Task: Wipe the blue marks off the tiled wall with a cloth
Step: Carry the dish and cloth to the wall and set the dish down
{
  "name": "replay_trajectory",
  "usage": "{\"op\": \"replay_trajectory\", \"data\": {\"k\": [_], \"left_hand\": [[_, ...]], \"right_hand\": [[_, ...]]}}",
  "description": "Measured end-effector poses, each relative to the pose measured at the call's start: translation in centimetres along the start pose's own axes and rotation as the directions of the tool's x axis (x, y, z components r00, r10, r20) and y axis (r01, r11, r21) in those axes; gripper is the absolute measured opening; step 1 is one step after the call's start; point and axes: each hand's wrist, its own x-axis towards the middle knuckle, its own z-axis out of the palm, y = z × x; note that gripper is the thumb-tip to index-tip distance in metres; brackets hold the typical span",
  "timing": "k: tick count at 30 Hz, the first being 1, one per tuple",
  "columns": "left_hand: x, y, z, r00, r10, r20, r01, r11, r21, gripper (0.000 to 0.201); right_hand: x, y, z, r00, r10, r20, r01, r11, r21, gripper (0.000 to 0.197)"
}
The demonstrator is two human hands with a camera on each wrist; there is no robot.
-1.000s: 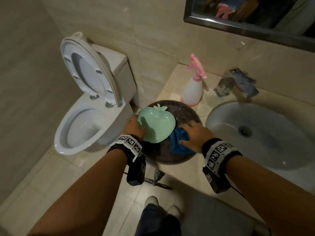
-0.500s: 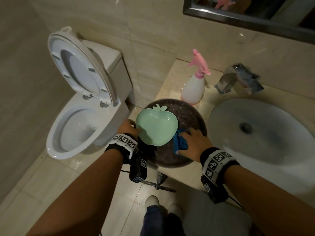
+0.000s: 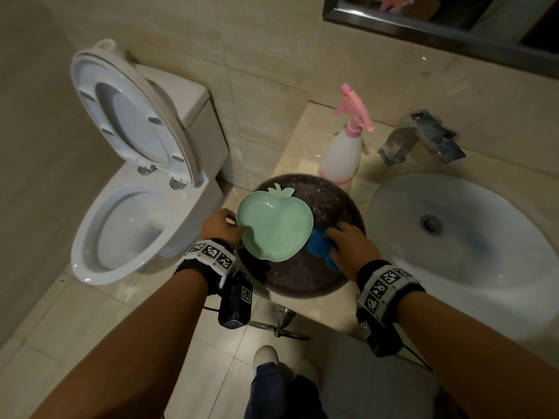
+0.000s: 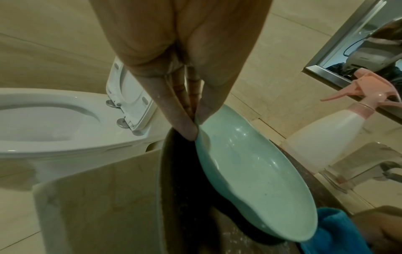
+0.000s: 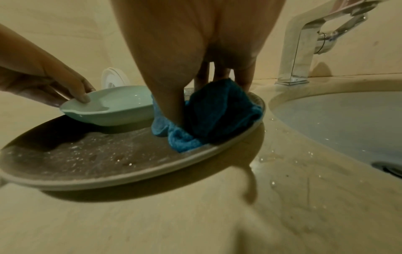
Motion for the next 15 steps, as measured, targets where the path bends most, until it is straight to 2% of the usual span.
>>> {"op": "replay_trajectory", "data": {"k": [4, 8, 11, 15], "left_hand": [[0.8, -0.4, -0.2, 0.999, -0.006, 0.031, 0.006, 1.000, -0.012, 0.023], [1.9, -1.7, -0.2, 0.998, -0.016, 0.053, 0.021, 0.995, -0.096, 0.037], [-0.1, -0.4, -1.4, 0.998, -0.038, 0.050, 0.046, 0.986, -0.158, 0.034], [-1.5, -0.2, -3.3, 0.999, -0.043, 0.032, 0.047, 0.989, -0.142, 0.029]], "right_hand": [[-0.5, 0.1, -1.4, 0.998, 0.026, -0.057, -0.023, 0.998, 0.050, 0.037], [-1.0, -0.3, -3.0, 0.992, 0.046, -0.116, -0.033, 0.993, 0.114, 0.035], [-1.3, -1.1, -4.2, 0.989, 0.051, -0.141, -0.028, 0.987, 0.160, 0.034], [-1.5, -3.0, -5.7, 0.983, 0.055, -0.173, -0.018, 0.978, 0.208, 0.035]]}}
